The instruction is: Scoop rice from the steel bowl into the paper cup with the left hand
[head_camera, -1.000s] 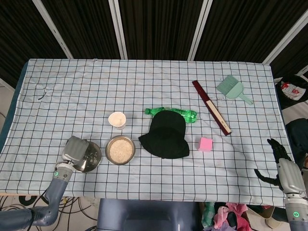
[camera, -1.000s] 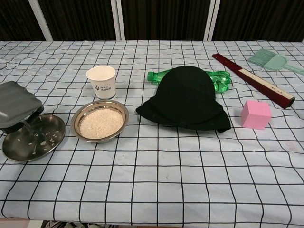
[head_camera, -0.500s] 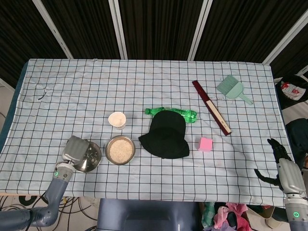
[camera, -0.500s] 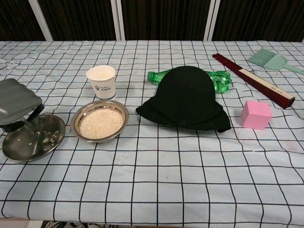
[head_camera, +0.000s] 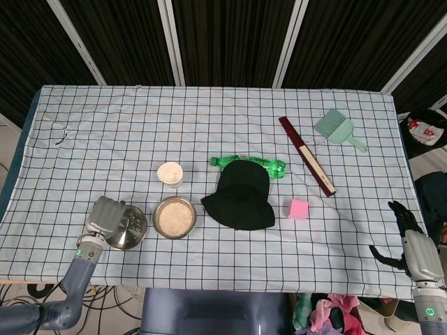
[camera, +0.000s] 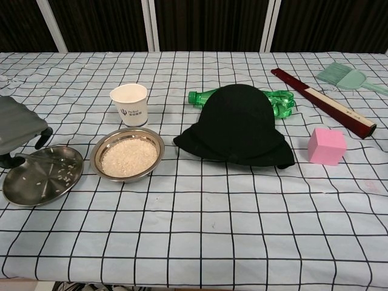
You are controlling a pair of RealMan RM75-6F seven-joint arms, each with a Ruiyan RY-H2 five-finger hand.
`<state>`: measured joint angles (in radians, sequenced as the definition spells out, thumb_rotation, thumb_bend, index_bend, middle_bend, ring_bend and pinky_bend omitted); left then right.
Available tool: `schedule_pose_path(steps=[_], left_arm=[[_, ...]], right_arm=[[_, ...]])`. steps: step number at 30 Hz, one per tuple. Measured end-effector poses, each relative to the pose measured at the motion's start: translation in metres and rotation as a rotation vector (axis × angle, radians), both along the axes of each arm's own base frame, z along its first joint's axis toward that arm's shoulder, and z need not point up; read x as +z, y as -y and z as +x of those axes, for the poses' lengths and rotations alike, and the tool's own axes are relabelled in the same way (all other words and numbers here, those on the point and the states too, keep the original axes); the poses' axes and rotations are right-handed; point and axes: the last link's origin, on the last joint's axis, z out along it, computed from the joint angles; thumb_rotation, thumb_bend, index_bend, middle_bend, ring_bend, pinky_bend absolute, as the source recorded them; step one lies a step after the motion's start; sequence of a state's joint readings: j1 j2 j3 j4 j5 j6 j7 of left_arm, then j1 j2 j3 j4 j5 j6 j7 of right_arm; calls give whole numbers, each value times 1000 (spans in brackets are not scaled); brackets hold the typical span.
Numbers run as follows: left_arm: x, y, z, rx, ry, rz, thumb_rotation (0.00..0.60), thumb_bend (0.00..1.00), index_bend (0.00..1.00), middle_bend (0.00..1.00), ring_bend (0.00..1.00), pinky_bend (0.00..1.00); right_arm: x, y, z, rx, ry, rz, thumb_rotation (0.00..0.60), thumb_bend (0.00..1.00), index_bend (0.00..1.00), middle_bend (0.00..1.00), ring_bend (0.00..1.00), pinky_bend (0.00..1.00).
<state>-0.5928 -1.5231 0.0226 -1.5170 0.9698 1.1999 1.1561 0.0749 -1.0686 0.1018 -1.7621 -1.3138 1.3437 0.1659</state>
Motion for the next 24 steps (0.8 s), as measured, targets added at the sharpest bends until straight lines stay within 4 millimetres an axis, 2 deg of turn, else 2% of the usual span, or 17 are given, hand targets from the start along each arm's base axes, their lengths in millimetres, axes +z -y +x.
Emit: schedule_pose_path(steps=[4,5,7,9,10,12,13,15,16,18,24], left_arm=[[7,1,2,4,45,26,600,302,420,993,992,1000],[10,2,3,5,66,37,600,299,388,961,965,990],[17,4,3,7,101,56,600,283,288,826,851,913],[27,8,1,8,145,83,600,245,141,529,607,704],[32,11,0,9,166,95,600,229,102,417,512,615],[44,18,-4,13,219,123,600,167,23,130,239,346],[49,21,-6,16,244,133,600,134,5,50,126,229],[61,30,-12,26,306,158,600,92,0,0,20,86],[66,34,-15,32,334,169,600,77,0,0,1,37],[79,46,-22,48,395,198,600,64,0,0,0,6],[118,91,-43,55,523,313,600,51,0,0,0,0]], right_arm=[[0,0,0,0,-3,3,600,206,0,0,0,174],[0,0,0,1,-4,4,600,206,0,0,0,174],[0,0,-1,1,-8,5,600,206,0,0,0,174],[-1,0,-1,2,-12,7,600,207,0,0,0,174],[-1,0,-1,2,-15,8,600,207,0,0,0,174],[-1,0,-1,3,-21,11,600,206,0,0,0,174],[-1,0,-1,4,-24,11,600,206,0,0,0,174],[-1,0,-2,6,-31,11,600,207,0,0,0,174],[-1,0,-2,8,-35,11,600,207,0,0,0,174],[-1,0,-2,11,-43,10,600,207,0,0,0,174],[-1,0,-2,24,-70,6,600,206,0,0,0,174]])
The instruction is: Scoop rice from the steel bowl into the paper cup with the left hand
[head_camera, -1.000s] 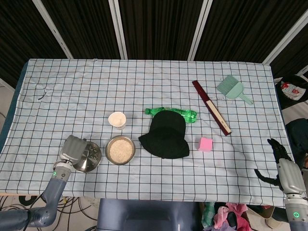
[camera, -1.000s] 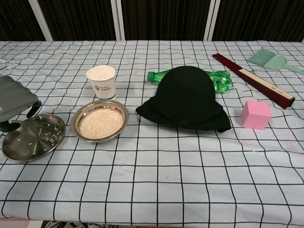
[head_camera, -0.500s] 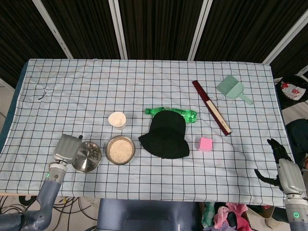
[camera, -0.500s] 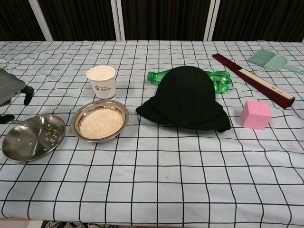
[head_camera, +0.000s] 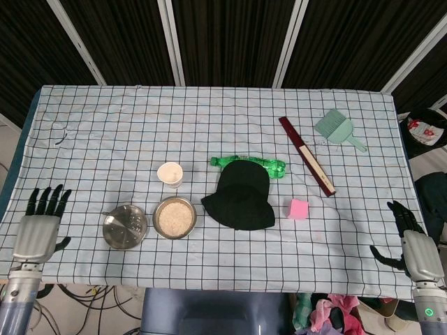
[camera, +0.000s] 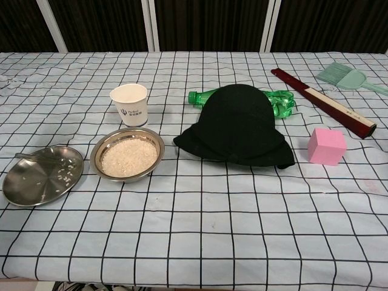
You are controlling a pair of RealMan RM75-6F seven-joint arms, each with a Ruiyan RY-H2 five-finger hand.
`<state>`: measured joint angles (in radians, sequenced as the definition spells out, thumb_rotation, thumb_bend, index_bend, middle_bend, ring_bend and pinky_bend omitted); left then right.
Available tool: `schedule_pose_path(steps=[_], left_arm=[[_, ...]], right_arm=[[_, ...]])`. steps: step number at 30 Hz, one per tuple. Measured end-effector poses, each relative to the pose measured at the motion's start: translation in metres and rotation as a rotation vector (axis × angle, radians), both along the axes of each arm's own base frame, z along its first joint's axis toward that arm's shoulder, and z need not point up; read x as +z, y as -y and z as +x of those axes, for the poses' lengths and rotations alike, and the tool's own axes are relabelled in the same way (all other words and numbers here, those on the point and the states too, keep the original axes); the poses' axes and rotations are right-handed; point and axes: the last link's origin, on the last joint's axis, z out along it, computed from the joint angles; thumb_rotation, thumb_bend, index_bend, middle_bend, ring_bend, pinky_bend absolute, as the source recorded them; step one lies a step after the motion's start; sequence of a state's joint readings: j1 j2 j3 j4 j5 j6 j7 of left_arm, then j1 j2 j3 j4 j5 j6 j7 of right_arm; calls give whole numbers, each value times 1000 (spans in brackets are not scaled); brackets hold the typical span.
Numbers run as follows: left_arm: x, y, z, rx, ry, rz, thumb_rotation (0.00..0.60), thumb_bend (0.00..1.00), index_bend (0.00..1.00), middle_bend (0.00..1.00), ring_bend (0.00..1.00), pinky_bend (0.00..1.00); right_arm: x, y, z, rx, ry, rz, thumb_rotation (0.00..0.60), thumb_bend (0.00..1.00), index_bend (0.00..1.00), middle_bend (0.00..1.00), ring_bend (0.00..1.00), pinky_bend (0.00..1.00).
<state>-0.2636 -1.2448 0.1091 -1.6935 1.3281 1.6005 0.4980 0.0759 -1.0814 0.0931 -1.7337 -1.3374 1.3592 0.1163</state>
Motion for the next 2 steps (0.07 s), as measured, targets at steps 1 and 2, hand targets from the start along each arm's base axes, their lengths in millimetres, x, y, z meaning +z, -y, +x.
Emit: schedule_pose_path(steps=[1,2], left_arm=[[5,7,-3,-7,4,16,600,51,0,0,0,0],[10,15,-7,-16,7,34,600,51,0,0,0,0]], right_arm=[[0,0,0,2,-4,1,600,207,0,0,0,174],[0,0,0,5,-7,2,600,207,0,0,0,174]])
